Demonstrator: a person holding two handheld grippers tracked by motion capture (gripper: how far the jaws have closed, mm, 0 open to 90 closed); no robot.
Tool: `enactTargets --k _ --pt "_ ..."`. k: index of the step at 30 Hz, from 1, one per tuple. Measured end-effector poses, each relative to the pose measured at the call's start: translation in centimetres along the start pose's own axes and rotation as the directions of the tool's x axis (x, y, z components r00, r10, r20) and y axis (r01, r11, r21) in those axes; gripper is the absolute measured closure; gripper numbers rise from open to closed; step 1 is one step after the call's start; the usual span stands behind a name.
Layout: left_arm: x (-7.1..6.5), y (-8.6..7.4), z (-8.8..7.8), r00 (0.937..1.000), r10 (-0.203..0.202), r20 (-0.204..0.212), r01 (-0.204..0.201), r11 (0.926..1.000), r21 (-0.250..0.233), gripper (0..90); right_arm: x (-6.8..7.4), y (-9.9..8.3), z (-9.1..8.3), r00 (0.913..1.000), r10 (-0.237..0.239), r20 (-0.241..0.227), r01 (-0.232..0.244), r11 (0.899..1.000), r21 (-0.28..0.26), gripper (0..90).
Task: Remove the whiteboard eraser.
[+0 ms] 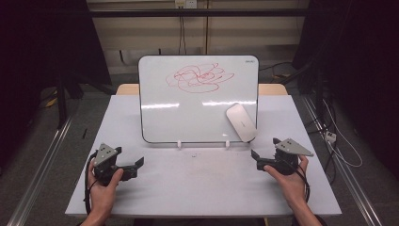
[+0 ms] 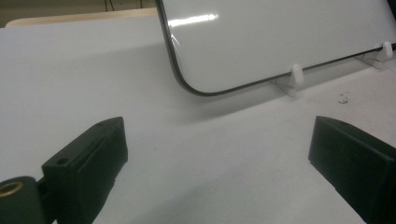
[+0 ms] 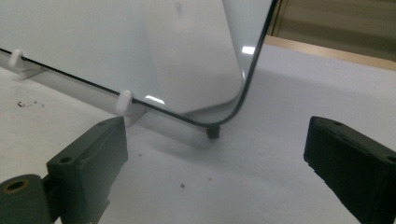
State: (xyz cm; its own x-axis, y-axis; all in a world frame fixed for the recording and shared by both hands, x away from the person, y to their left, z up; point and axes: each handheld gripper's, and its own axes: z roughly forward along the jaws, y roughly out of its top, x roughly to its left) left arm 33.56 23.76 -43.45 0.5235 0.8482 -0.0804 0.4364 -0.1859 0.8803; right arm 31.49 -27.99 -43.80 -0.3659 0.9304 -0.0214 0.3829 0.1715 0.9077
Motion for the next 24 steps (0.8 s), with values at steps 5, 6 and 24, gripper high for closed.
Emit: enactTargets --k 5,6,24 --pt "0.1 -0.1 -0.4 1.0 -0.006 -0.004 0.006 1.0 0.0 4.5 0.3 1.1 1.0 0.9998 0.003 -0.018 -0.003 1.0 0.003 7.7" --pt "0.1 -0.1 -0.4 0.9999 -0.014 -0.007 0.014 0.9999 -0.005 4.5 0.4 1.4 1.1 0.9997 0.001 -0.022 -0.001 1.0 0.001 7.9" --pt "-0.1 0.1 0.0 1.0 -0.005 -0.003 0.005 0.9999 0.009 4.5 0.9 6.3 3.7 0.9974 -0.049 -0.052 0.049 0.999 0.004 8.4"
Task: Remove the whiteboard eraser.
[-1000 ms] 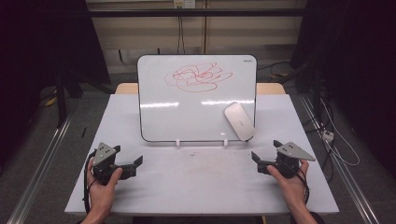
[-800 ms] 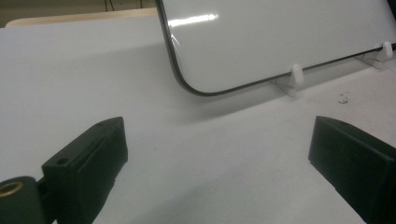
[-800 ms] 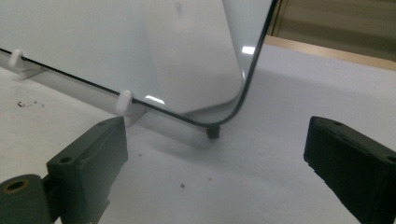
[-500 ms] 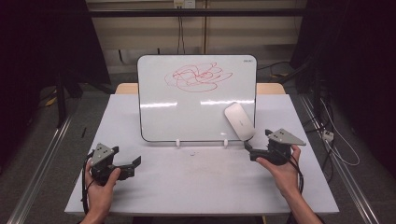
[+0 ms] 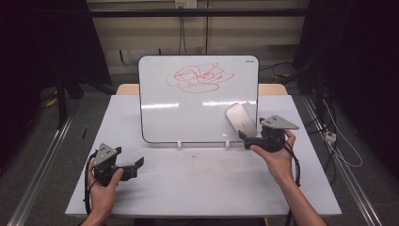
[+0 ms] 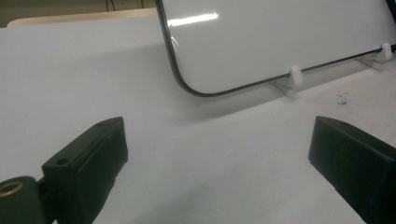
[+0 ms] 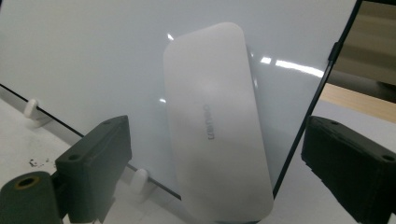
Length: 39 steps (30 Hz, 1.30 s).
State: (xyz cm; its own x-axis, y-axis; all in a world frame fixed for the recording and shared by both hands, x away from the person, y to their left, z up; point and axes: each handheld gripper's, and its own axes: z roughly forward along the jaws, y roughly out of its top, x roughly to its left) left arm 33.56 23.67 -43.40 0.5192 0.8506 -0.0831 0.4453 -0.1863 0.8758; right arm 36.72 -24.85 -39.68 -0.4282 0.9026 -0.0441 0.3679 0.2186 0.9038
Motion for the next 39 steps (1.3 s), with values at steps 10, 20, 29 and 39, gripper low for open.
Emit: enactTargets --k 10,20,29,39 --pt "0.6 -0.3 0.0 1.0 -0.006 0.002 0.006 1.0 0.006 4.5 0.7 1.2 1.8 0.9958 -0.086 0.031 0.084 0.993 0.08 12.2" --pt "0.4 -0.2 -0.2 1.0 0.002 0.008 -0.002 1.0 0.002 4.6 1.6 1.2 3.5 0.9797 -0.177 0.094 0.163 0.976 0.146 20.2" --pt "0.1 -0.1 -0.1 0.9998 0.02 0.008 -0.02 0.9998 0.005 4.6 2.2 1.0 4.0 0.9614 -0.24 0.135 0.215 0.961 0.173 29.9" --pt "0.3 -0.2 -0.3 0.9999 0.015 0.004 -0.015 0.9999 0.002 5.1 2.4 0.9 4.4 0.9552 -0.254 0.152 0.223 0.955 0.196 29.2"
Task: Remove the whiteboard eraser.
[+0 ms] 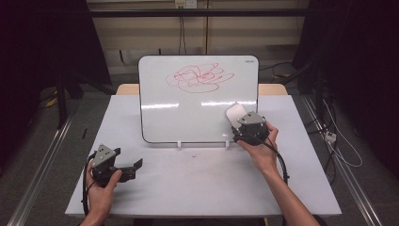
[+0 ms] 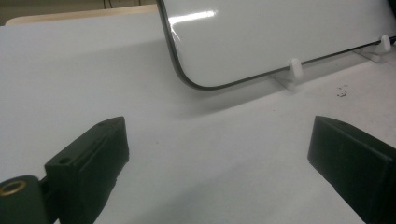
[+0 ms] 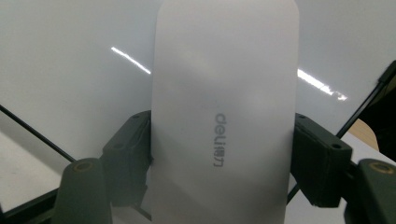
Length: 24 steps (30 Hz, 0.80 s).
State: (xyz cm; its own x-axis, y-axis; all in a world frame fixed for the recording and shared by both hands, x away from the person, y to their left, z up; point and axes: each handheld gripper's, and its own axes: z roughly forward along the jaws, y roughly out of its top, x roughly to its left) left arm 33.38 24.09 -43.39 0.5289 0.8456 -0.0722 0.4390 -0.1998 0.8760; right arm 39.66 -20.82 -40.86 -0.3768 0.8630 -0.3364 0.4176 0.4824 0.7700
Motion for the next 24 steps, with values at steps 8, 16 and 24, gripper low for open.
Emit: enactTargets --k 8,16,24 --pt "0.0 0.0 -0.1 1.0 0.003 0.0 -0.003 1.0 0.003 5.1 -0.1 0.1 -0.1 0.9998 0.019 -0.003 -0.019 1.0 0.01 30.8" --pt "0.0 0.0 0.0 1.0 0.0 0.001 0.0 1.0 0.0 5.0 -0.5 0.3 -0.2 0.9981 0.053 -0.03 -0.053 0.998 0.015 31.1" --pt "0.1 0.0 -0.1 1.0 0.003 0.002 -0.003 1.0 0.005 5.0 -1.6 0.0 -0.5 0.977 0.181 -0.112 -0.183 0.983 -0.008 31.4"
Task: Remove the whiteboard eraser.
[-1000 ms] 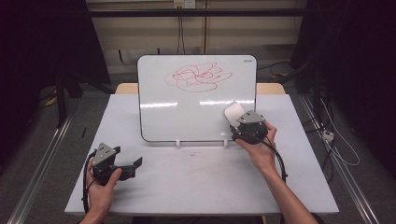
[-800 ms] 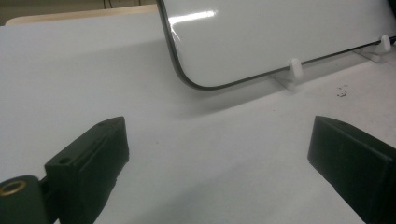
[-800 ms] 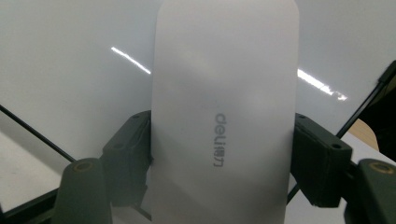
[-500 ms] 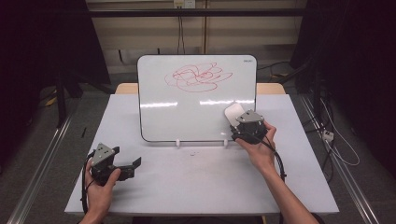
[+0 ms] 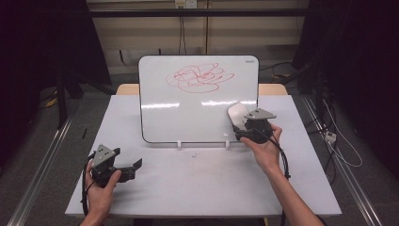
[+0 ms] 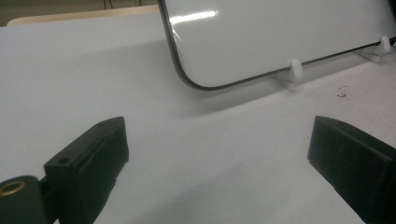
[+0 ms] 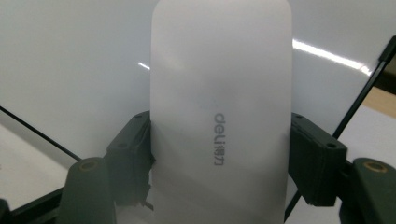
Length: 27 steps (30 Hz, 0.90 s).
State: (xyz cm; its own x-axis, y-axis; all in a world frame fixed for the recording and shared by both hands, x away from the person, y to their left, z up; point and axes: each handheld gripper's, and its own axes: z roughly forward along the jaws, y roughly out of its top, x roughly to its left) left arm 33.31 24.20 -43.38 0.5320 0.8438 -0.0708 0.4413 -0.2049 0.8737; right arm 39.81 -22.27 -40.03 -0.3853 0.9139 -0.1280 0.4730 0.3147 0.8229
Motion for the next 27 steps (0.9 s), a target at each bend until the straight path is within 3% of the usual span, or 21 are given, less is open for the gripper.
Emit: enactTargets --k 11,21,27 --pt "0.0 -0.1 0.1 1.0 -0.003 0.001 0.003 1.0 0.004 5.0 0.1 0.4 -1.1 0.9994 -0.006 -0.035 0.004 0.999 -0.046 31.4" --pt "0.2 -0.4 0.1 0.9998 -0.018 0.003 0.018 0.9998 0.012 5.0 0.3 1.4 -1.6 0.9994 -0.029 -0.017 0.028 0.995 -0.093 31.5" --pt "0.2 -0.3 0.1 0.9999 -0.011 -0.004 0.011 0.9999 0.011 5.1 0.6 2.0 -1.8 0.9977 -0.057 -0.036 0.053 0.992 -0.11 31.5"
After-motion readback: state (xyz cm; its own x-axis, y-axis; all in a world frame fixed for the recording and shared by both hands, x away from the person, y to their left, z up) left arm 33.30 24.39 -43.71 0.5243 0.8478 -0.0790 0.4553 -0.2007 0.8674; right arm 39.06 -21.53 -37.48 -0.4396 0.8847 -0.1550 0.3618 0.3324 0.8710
